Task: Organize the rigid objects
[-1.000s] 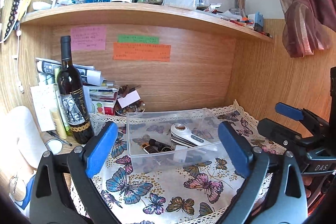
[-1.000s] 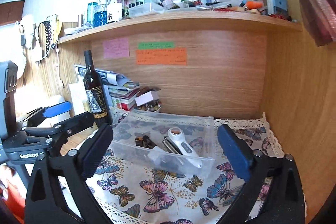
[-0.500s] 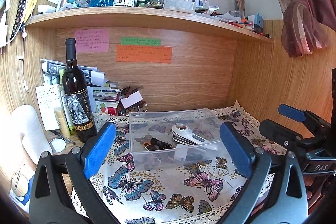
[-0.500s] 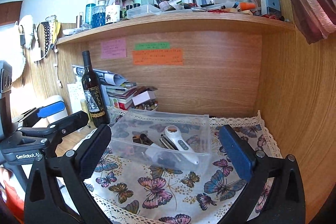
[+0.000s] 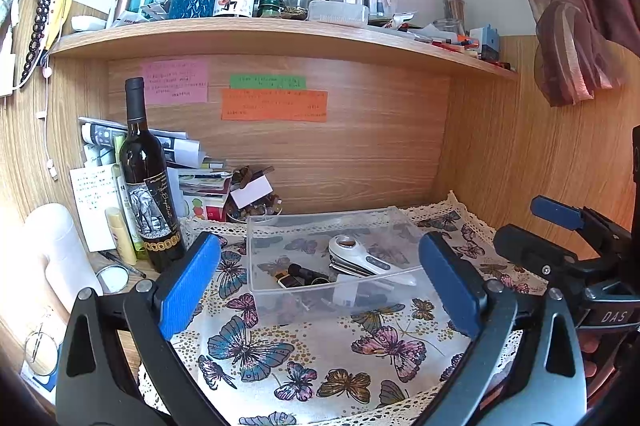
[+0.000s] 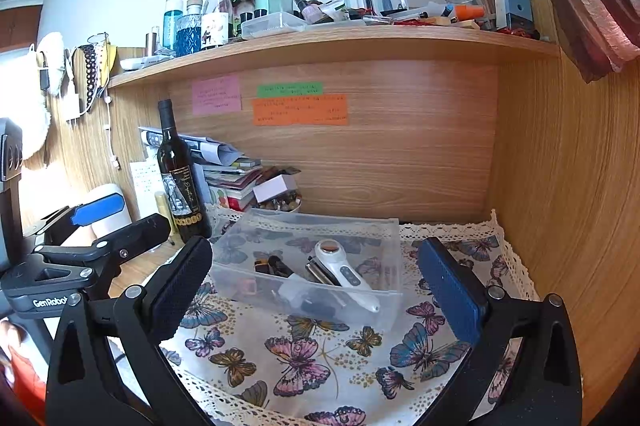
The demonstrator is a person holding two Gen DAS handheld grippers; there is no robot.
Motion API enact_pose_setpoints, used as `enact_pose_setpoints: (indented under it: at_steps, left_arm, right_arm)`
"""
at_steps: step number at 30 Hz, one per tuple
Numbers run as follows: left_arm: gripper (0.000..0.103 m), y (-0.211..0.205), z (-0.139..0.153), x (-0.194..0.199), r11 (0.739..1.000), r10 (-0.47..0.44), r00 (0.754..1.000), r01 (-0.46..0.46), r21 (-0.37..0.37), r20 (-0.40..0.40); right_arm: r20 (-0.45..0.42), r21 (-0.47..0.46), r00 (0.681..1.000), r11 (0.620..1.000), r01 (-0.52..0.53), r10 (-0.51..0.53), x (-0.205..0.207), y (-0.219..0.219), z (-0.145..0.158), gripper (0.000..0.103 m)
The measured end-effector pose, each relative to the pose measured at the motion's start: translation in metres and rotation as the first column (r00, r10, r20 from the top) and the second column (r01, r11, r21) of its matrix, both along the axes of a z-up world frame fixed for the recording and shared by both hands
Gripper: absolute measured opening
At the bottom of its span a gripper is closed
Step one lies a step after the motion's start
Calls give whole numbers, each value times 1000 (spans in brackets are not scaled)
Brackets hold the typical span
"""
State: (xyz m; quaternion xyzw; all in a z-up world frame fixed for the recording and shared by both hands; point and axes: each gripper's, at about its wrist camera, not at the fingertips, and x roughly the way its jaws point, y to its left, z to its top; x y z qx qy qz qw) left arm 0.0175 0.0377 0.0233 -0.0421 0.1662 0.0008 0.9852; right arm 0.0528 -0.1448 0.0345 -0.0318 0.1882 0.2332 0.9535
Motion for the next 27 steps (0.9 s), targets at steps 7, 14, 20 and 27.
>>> enact_pose_setpoints:
  at_steps: [7, 14, 20, 27]
  left_arm:
    - [101, -3, 1, -2, 1000, -5, 1000, 5, 6, 6]
    - [101, -3, 1, -2, 1000, -8, 1000, 7, 7, 5]
    - [101, -4, 1, -2, 1000, -8, 1000, 8, 7, 4]
    - [101, -5, 0, -1, 1000, -17, 1000, 17, 5, -1]
  right_arm:
    - [-2, 3, 1000, 1000, 3, -3, 0, 0, 1, 103]
    - [-9, 8, 1000, 1000, 5, -5, 0, 0, 0, 103]
    - [-10, 8, 1000, 1000, 5, -5, -1, 0, 0, 103]
    - [-12, 14, 1000, 1000, 6, -6, -1, 0, 0, 103]
